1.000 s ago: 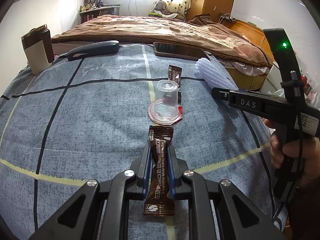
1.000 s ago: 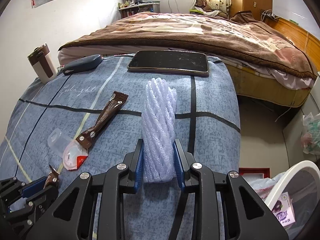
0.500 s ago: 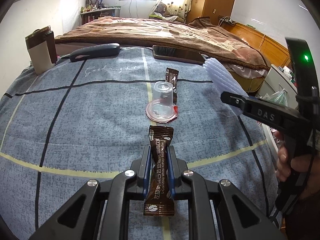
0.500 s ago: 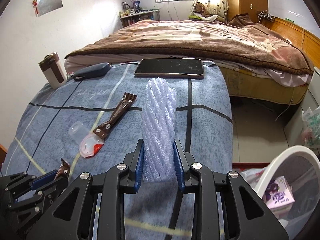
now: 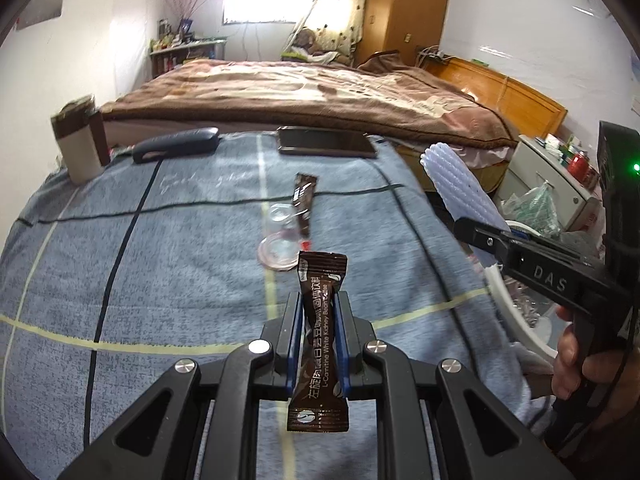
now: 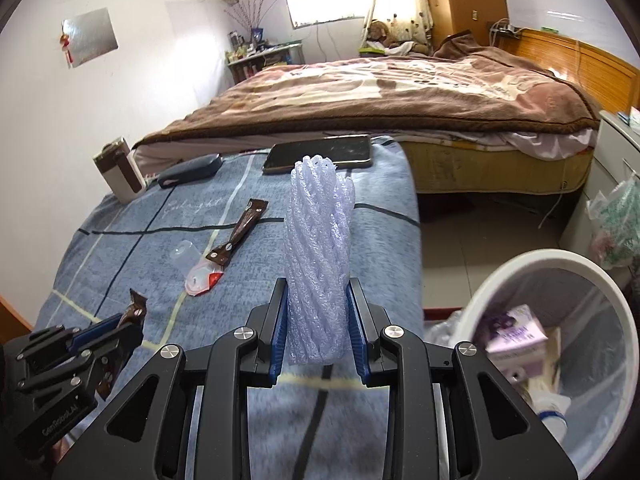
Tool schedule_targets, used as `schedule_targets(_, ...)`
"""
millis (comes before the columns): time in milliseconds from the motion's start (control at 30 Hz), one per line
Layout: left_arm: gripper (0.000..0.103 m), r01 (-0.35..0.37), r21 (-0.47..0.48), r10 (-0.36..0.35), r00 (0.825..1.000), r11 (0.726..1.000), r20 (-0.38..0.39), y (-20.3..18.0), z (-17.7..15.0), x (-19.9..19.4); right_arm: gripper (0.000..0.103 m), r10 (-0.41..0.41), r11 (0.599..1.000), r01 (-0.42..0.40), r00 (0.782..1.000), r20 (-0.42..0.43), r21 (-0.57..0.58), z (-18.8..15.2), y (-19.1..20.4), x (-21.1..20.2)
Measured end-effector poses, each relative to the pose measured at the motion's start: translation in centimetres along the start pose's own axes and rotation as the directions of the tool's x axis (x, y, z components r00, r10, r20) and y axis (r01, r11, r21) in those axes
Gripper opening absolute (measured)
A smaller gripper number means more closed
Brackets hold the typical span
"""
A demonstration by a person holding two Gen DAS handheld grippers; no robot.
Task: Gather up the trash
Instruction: 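Carry wrapper and mesh foam over the white bin and open both grippers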
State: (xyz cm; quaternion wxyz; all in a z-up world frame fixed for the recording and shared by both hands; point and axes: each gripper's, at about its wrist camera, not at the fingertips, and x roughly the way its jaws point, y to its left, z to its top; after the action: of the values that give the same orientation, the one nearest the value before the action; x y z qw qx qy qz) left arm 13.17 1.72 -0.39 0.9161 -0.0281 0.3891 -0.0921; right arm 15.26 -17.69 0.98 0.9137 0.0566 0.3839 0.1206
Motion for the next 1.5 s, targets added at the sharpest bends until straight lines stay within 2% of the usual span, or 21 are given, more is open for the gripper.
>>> schedule_targets(433, 0.016, 0.089, 0.099, -0.095, 0.994, 0.991, 0.054, -6.1, 1.5, -1.7, 0.03, -0.092, 0.995, 0.088, 0.993, 0.075, 0.054, -1.6, -3.5, -5.1)
schedule_targets(700, 0.016, 0.172, 0.16, -0.181, 0.982, 0.972, 0.046, -10.9, 2.3, -1.4, 0.03, -0.178, 0.979, 0.167, 0.979, 0.098, 0.114, -2.6, -7.5, -8.4)
schedule_targets(867, 0.016, 0.221, 0.194, -0.229, 0.973, 0.956, 0.02, -14.0, 2.6, -0.7, 0.03, -0.242, 0.962, 0.228, 0.967, 0.083, 0.15, -3.3, -9.9, -9.3)
schedule_targets(1067, 0.016, 0.26, 0.226, -0.265, 0.964, 0.939, -0.011, -17.4, 2.7, 0.2, 0.03, -0.28, 0.947, 0.265, 0.958, 0.062, 0.181, -4.2, -11.9, -9.8)
schedule_targets(1500, 0.017, 0.299, 0.294, -0.284, 0.954, 0.908, -0.091, -23.4, 1.3, 2.7, 0.03, -0.293, 0.936, 0.296, 0.955, -0.041, 0.192, -6.2, -15.6, -9.0)
